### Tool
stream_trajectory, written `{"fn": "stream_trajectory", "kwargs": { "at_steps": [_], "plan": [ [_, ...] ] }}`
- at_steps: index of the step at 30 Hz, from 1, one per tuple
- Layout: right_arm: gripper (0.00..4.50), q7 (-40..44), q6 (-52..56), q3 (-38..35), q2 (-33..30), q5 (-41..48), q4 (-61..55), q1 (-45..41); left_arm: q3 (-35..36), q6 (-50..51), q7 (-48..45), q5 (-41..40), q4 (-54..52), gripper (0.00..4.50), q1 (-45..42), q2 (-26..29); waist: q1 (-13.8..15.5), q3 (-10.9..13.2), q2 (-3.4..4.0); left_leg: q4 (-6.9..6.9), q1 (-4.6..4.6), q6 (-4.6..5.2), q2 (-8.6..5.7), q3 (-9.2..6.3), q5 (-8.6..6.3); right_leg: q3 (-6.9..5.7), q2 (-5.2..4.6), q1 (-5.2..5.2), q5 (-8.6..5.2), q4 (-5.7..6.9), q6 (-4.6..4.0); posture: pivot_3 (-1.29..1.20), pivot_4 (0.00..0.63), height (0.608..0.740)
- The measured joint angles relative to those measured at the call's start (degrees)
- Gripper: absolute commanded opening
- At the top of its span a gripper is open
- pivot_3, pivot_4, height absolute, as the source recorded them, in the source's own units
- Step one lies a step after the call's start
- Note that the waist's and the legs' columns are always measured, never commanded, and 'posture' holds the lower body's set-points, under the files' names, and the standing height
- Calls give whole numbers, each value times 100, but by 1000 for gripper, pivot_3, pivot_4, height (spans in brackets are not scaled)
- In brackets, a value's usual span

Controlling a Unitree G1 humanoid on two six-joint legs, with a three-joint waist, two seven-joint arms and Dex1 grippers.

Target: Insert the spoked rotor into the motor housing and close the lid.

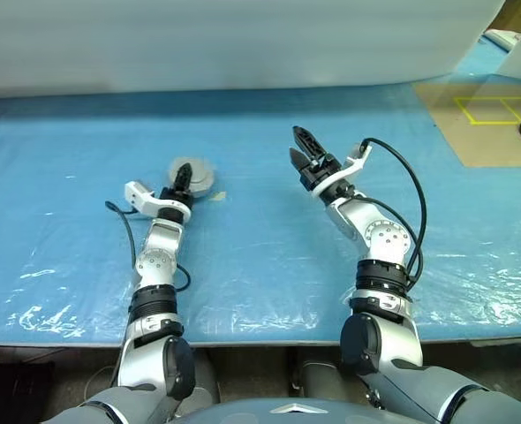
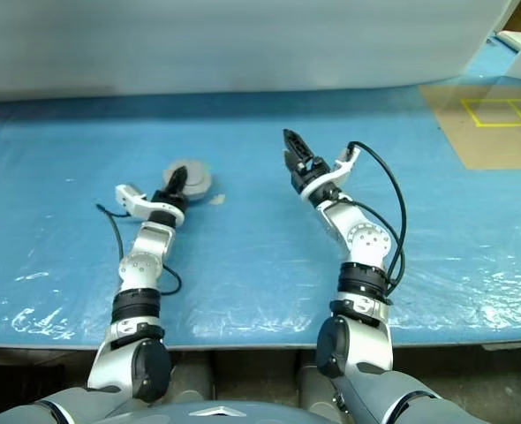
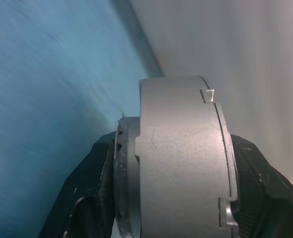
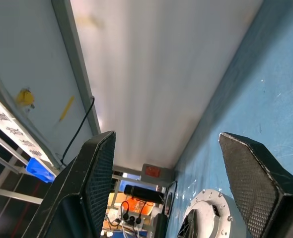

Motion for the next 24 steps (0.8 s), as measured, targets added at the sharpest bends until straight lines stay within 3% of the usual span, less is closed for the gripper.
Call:
{"fn": "stream_trajectory", "kwargs": {
  "at_steps": [6,13,16,19,24],
  "plan": [
    [3465,83,-19,117,-68,-26,0,5,383,-1051,91,344,596,2734,-168,382,13,5,-12,7,-1,0,0,-3,0,-2,0,1,0,2,1,0,150,740],
    [3465,251,-32,407,-106,-219,-2,73,550,-1460,85,430,965,2734,-220,656,23,4,-15,16,-2,-1,0,-5,-1,-2,-1,5,1,6,1,0,150,740],
    [3502,349,-64,528,-151,-356,-2,94,627,-1590,111,430,1033,3453,-232,660,21,4,-15,19,1,-1,1,-5,-1,-2,-1,7,1,10,1,0,150,740],
    [3502,412,-99,573,-189,-455,-2,138,734,-1808,228,435,1067,4473,-252,662,14,4,-15,19,5,-1,1,-6,-1,-1,-1,11,1,12,0,0,150,740],
    [3502,538,-117,693,-241,-636,-3,153,841,-2562,788,804,1365,4473,-361,837,-16,4,-16,19,10,-2,3,-5,-1,0,0,19,1,12,1,0,150,740]
  ]
}}
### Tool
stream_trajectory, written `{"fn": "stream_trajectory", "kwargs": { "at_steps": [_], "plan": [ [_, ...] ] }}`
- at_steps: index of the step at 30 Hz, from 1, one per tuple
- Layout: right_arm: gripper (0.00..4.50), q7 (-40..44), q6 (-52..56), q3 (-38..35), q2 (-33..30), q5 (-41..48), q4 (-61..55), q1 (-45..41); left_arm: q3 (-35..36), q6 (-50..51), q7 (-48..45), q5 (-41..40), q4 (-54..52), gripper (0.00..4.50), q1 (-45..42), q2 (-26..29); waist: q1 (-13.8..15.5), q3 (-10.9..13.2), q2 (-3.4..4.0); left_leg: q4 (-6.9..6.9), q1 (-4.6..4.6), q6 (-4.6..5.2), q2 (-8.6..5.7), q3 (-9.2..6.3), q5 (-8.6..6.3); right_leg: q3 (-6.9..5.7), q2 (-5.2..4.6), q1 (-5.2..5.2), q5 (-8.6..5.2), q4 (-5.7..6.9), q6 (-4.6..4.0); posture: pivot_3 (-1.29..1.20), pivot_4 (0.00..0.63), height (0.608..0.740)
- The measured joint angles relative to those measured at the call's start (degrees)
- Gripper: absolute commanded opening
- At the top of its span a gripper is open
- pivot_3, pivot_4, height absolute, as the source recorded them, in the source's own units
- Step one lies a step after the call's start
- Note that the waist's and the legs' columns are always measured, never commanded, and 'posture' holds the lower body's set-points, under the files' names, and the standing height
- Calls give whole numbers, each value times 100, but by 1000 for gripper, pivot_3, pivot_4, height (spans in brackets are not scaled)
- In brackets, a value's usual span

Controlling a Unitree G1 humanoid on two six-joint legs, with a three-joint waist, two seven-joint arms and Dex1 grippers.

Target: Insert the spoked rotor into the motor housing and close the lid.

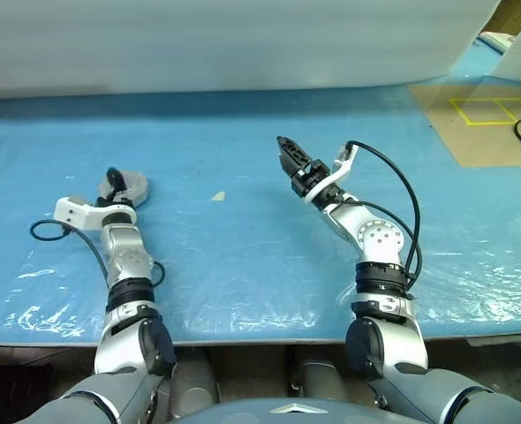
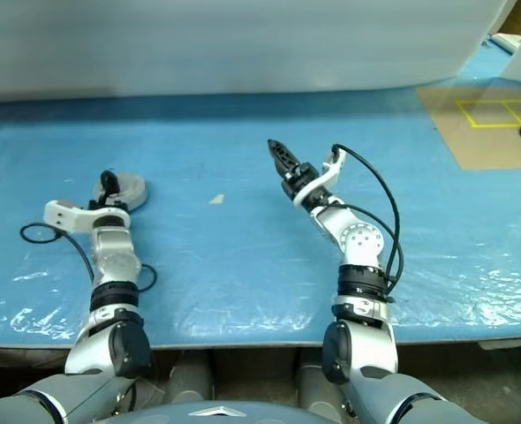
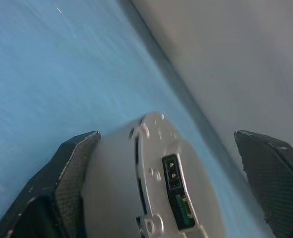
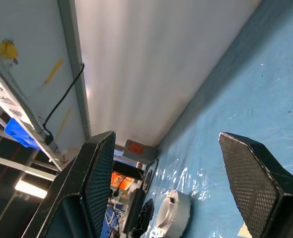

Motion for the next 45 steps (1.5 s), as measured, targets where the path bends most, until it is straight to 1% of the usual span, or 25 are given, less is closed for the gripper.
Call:
{"fn": "stream_trajectory", "kwargs": {
  "at_steps": [3,6,9,12,15,19,22,25,27,28,29,30,32,35,40,45],
  "plan": [
    [3502,124,-68,143,-94,-233,-17,46,47,-532,349,374,135,4473,34,255,22,-1,-2,1,9,0,0,-1,0,-2,0,0,1,-1,1,0,150,740],
    [3502,354,-328,558,-199,-723,-141,187,-27,-939,668,909,202,4473,102,550,30,-2,-2,1,6,0,0,-3,0,-6,-1,0,1,-2,2,0,150,740],
    [3502,631,-760,1050,-332,-1382,-223,348,-394,-1196,493,1444,165,4473,218,779,64,-2,-3,4,0,0,0,-7,0,-13,-4,0,1,-1,2,0,150,740],
    [3502,913,-1312,1478,-400,-1986,-332,509,-900,-1169,-524,1395,-299,4473,235,775,131,-2,-4,12,-1,0,-1,-6,0,-12,-9,0,0,0,0,0,150,740],
    [3502,1207,-1929,1781,-447,-2506,-387,626,-1476,-824,-1608,1169,-940,4473,266,742,151,-2,-5,12,4,0,-2,-2,0,-7,-9,-1,-1,8,-1,0,150,740],
    [3502,1458,-2371,1886,-653,-2873,-388,759,-2048,-330,-2600,1111,-1351,4473,472,781,107,-2,-5,11,9,0,-1,1,0,0,-5,-3,0,10,-1,0,150,740],
    [3502,1656,-2631,1999,-924,-3162,-453,902,-2423,166,-3360,1016,-1621,4473,763,928,42,-2,-5,9,8,0,-1,2,0,0,-4,-3,0,10,-1,0,150,740],
    [3502,1821,-2651,2054,-1118,-3285,-603,1117,-2926,536,-4090,1071,-1923,4473,1124,1128,15,-2,-4,6,9,1,-1,1,0,1,-4,-3,-1,9,-2,0,150,740],
    [3836,1971,-2663,2111,-1278,-3365,-732,1257,-3132,713,-4409,1099,-2088,4500,1332,1196,13,-2,-4,6,12,1,-1,2,0,2,-4,-3,-1,9,-2,0,150,740],
    [4043,2057,-2695,2133,-1354,-3409,-804,1329,-3161,781,-4502,1096,-2133,4500,1406,1204,13,-2,-4,6,12,1,0,2,0,2,-4,-3,-1,9,-2,0,150,740],
    [4377,2193,-2742,2178,-1453,-3429,-897,1426,-3182,864,-4598,1079,-2223,4500,1512,1220,13,-2,-4,6,15,1,0,3,0,3,-4,-2,-1,9,-3,0,150,740],
    [4470,2310,-2772,2208,-1534,-3444,-971,1515,-3197,922,-4681,1061,-2289,4500,1598,1240,14,-2,-5,6,16,1,-1,4,0,5,-4,-1,-2,9,-4,0,150,740],
    [4470,2550,-2924,2321,-1679,-3554,-1080,1704,-3267,1012,-4858,1068,-2468,4500,1784,1321,11,-2,-4,6,21,2,0,7,-1,8,-4,0,-12,8,-21,0,150,740],
    [4470,2660,-3073,2431,-1739,-3738,-1081,1825,-3427,990,-4925,1359,-2540,4500,1917,1426,7,-2,-4,8,25,4,0,11,0,10,-5,0,-13,6,-23,0,150,740],
    [4470,2792,-3220,2441,-1754,-3774,-1077,1838,-3556,983,-4926,1643,-2644,4500,2065,1453,5,-2,-4,9,29,6,0,15,1,13,-6,1,-14,6,-25,0,150,740],
    [4470,2892,-3493,2440,-1908,-3987,-938,1826,-3572,800,-4838,1838,-2719,4500,2071,1448,5,-2,-4,9,28,7,-1,16,1,13,-5,1,-14,4,-25,0,150,740]
  ]
}}
